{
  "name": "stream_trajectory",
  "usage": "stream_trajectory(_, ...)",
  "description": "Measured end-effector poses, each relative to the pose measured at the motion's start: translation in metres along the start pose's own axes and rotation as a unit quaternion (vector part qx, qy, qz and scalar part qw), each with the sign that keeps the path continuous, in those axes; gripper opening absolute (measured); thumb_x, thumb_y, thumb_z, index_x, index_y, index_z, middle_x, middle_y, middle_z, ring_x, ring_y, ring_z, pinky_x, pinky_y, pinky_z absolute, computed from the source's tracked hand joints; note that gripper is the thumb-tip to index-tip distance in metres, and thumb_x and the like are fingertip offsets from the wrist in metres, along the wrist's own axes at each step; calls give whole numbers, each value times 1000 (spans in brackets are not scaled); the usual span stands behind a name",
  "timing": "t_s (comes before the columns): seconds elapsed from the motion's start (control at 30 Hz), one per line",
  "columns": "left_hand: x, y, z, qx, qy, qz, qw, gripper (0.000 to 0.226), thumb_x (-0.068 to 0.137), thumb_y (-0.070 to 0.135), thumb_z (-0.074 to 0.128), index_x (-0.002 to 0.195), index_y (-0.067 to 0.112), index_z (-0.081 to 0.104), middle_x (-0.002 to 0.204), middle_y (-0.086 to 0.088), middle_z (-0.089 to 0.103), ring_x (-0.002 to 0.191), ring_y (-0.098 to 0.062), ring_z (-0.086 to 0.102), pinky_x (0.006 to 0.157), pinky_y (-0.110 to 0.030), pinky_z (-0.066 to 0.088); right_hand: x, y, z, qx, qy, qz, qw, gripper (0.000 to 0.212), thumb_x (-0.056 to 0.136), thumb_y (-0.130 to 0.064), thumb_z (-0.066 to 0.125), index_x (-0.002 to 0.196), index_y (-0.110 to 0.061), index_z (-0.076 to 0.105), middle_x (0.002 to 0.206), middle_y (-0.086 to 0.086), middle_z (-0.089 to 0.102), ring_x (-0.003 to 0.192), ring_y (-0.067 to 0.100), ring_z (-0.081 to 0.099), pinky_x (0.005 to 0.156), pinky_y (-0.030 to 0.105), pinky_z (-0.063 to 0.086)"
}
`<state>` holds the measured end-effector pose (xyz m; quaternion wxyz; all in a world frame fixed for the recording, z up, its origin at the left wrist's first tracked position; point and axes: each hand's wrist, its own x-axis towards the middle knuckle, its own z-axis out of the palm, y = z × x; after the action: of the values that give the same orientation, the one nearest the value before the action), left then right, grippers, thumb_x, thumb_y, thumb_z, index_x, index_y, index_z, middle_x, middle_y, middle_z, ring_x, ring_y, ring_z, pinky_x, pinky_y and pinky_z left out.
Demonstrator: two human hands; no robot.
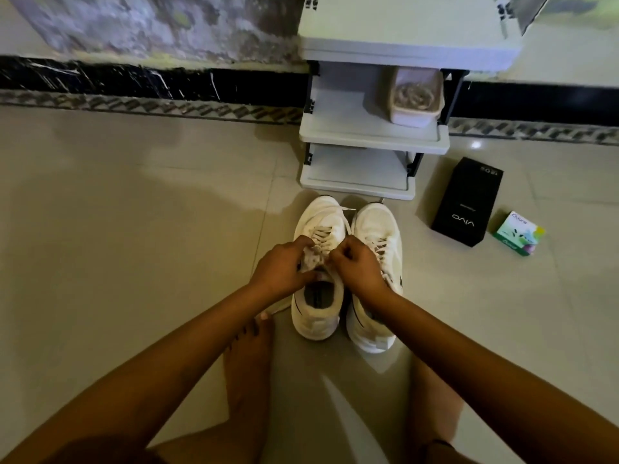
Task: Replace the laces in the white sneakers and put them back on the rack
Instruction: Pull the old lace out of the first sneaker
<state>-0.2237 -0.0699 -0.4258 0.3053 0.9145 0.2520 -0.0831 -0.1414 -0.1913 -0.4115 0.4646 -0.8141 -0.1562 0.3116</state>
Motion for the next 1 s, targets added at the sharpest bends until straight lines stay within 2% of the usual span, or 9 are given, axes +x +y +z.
stream_trajectory(0.1,0,1,1,17,10,-3,1000,61,77,39,72,130,24,45,110,-7,66,92,-26,64,77,-39,54,-2,-19,-5,177,8,58,982,5,93,-10,48,98,-11,49,85,2,55,76,12,54,58,16,45)
stream_trajectory(0.2,0,-2,2,15,12,-11,1000,59,76,39,73,127,24,46,107,-7,67,89,-25,64,76,-39,54,4,-38,-29,251,72,-23,965,13,92,-5,51,103,-12,49,91,2,58,85,15,58,68,14,49)
stream_trajectory(0.3,2,-2,0,11,8,-13,1000,57,75,39,75,124,23,48,108,-6,67,89,-24,64,77,-39,54,13,-36,-43,-30,117,-75,990,34,87,-13,60,119,-14,49,120,8,54,116,27,49,92,30,44)
stream_trajectory(0.37,4,-1,-2,36,-2,-11,999,56,76,41,73,123,24,50,109,-5,67,92,-23,64,76,-37,53,10,-28,-42,-280,85,-62,954,59,86,-23,63,138,-15,36,150,16,24,138,35,22,110,40,26)
stream_trajectory(0.43,5,1,-3,77,-11,-6,997,56,76,46,71,124,25,50,111,-4,67,95,-23,63,75,-35,53,4,-19,-35,-398,35,-88,913,76,87,-31,62,147,-13,19,156,18,-1,144,36,2,116,43,11)
stream_trajectory(0.53,8,2,-5,117,-22,-1,993,59,76,50,70,126,26,49,115,-5,64,99,-23,62,77,-35,53,-1,-7,-20,-449,-81,-132,880,79,88,-41,60,148,-11,17,153,17,21,139,33,25,112,39,25)
stream_trajectory(0.63,12,1,-5,132,-34,-4,991,66,73,55,70,127,22,51,117,-5,64,100,-23,61,79,-37,53,-1,-1,-14,-454,-106,-134,874,61,91,-48,51,137,-11,37,127,13,56,110,27,57,86,32,46)
stream_trajectory(0.8,14,-5,-9,50,-63,-6,997,62,72,44,76,123,12,60,111,-8,67,96,-24,64,83,-41,53,6,6,-17,-502,-86,-183,841,45,92,-49,48,116,-12,55,110,11,64,95,25,62,72,29,45)
stream_trajectory(1.0,21,-22,-15,-89,-94,13,992,36,79,16,73,115,10,68,113,-8,68,99,-17,64,90,-32,52,18,10,-27,-432,-137,-214,865,29,94,-28,49,108,-9,65,96,12,68,84,27,61,67,32,46)
